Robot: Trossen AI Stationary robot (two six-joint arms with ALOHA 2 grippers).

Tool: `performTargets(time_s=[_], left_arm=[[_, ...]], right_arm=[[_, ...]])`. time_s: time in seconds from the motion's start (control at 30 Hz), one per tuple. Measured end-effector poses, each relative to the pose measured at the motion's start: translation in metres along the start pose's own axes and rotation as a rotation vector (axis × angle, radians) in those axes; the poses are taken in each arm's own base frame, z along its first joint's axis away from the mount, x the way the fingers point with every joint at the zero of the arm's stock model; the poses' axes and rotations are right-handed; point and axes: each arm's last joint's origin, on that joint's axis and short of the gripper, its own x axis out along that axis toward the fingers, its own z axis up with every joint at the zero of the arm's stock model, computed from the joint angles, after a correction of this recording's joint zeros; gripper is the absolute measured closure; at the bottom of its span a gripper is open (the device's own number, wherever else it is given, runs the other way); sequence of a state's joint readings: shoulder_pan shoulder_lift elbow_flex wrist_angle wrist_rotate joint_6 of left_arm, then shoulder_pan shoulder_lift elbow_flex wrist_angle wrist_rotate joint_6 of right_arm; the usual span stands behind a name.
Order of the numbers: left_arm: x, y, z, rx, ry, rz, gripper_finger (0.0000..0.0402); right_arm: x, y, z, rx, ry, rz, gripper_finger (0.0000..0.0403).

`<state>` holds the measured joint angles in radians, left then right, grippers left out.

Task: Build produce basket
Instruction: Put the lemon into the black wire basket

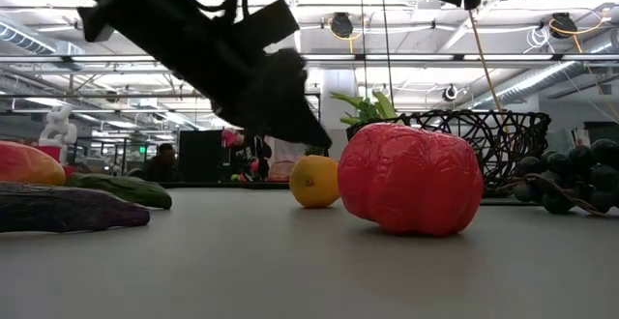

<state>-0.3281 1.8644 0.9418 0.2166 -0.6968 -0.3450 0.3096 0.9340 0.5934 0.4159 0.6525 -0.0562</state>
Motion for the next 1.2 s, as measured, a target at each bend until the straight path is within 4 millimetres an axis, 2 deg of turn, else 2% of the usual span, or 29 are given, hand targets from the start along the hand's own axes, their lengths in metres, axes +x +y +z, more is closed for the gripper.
performTargets(time_s=[0.13, 0.37, 0.57, 0.83, 0.93, 1.03, 1.2], left_arm=[[0.010, 0.000, -0.003, -0.079, -0.023, 0.002, 0.0025], [0.024, -0.002, -0.016, -0.075, 0.001, 0.010, 0.0025], [0.030, 0.005, -0.015, -0.085, 0.013, 0.008, 0.0029], [0.035, 0.010, -0.013, -0.086, 0.042, -0.049, 0.0114], [0.031, 0.009, -0.011, -0.052, 0.039, -0.060, 0.0129], [0.025, 0.010, -0.004, -0.012, 0.026, -0.070, 0.0120], [-0.007, 0.014, 0.032, 0.081, -0.089, -0.115, 0.0099]], right_arm=[[0.000, 0.000, 0.000, 0.019, -0.004, -0.001, 0.0064], [0.000, 0.000, 0.002, 0.042, -0.014, -0.001, 0.0064], [0.000, 0.000, 0.002, 0.039, -0.015, -0.001, 0.0064], [0.000, 0.000, 0.002, 0.036, -0.014, -0.001, 0.0064], [0.000, 0.000, 0.002, 0.036, -0.014, -0.001, 0.0064], [0.000, 0.000, 0.002, 0.036, -0.014, -0.001, 0.0064], [0.000, 0.000, 0.002, 0.036, -0.014, -0.001, 0.0064]])
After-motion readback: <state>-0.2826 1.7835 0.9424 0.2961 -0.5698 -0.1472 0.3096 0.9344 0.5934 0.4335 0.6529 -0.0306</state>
